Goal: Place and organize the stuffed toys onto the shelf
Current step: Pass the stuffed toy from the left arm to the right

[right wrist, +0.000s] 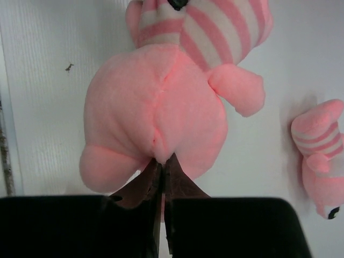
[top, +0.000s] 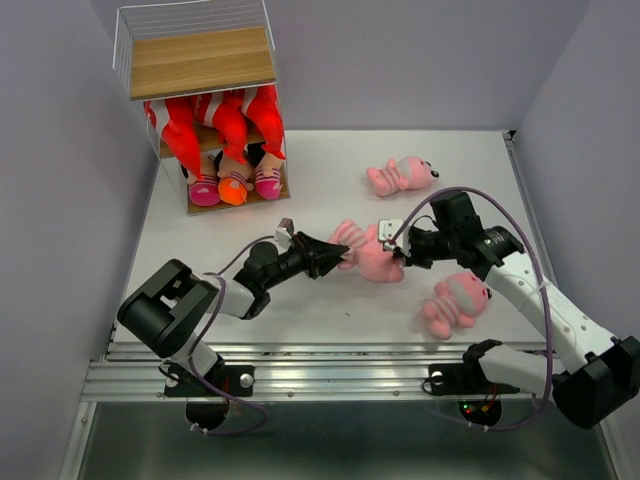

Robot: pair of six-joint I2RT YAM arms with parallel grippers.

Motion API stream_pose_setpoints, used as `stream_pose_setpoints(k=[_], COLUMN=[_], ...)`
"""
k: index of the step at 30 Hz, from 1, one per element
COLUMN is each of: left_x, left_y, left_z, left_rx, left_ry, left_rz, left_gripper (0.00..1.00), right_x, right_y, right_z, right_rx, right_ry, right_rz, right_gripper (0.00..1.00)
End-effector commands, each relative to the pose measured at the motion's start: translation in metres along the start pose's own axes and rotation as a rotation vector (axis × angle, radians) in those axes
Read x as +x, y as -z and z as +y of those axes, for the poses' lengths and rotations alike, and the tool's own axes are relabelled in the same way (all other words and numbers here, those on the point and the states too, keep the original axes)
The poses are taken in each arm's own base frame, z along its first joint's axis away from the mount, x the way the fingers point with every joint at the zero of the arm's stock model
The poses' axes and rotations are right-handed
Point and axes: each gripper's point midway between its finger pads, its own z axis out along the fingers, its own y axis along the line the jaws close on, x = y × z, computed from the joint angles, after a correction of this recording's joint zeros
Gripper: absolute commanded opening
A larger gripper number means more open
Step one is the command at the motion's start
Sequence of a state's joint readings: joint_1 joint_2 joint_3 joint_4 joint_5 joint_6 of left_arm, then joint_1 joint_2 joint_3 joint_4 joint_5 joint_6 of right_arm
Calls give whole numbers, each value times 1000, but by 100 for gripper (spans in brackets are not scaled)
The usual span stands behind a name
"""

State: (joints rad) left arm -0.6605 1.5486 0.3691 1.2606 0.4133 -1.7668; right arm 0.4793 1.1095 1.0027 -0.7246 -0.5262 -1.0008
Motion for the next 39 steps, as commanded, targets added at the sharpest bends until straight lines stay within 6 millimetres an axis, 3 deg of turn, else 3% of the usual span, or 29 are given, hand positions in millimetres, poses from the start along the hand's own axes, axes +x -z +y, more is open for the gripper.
stream_pose_setpoints(k=[1,4,7,8,12,13,15,16,23,25,26,34,39], left_x=[37,37,30,31,13,10,3,-2,-12,-8,1,-2,-2], left_y=[16,16,11,12,9,17,26,40,89,93,94,103,114], left_z=[-68,-78,-81,-90,-98,-114,-115,-131,-141,-140,-141,-115,-104], left_rx=[274,291,244,245,104,110,45,50,-41,-43,-10,-101,-80], left_ry=[-215,-378,-473,-525,-867,-949,-1144,-1215,-1682,-1786,-1926,-2417,-2605], left_rz=[127,111,78,64,-46,-112,-171,-260,-417,-386,-331,-108,-81], left_gripper=[47,73,75,85,87,87,87,87,92,92,92,99,99], right_x=[-30,-34,-39,-46,-55,-59,-63,-64,-98,-110,-110,-109,-99], right_y=[8,14,20,26,37,37,41,39,47,53,54,51,49], right_z=[3,12,23,19,20,24,24,24,23,20,24,16,18], right_rx=[20,1,-36,-33,-72,-105,-137,-173,-405,-452,-483,-490,-470], right_ry=[-111,-185,-269,-289,-431,-449,-506,-539,-688,-667,-645,-632,-607], right_rz=[-119,-129,-133,-149,-168,-184,-192,-205,-295,-325,-329,-304,-265], right_gripper=[1,1,1,1,1,1,1,1,1,1,1,1,1])
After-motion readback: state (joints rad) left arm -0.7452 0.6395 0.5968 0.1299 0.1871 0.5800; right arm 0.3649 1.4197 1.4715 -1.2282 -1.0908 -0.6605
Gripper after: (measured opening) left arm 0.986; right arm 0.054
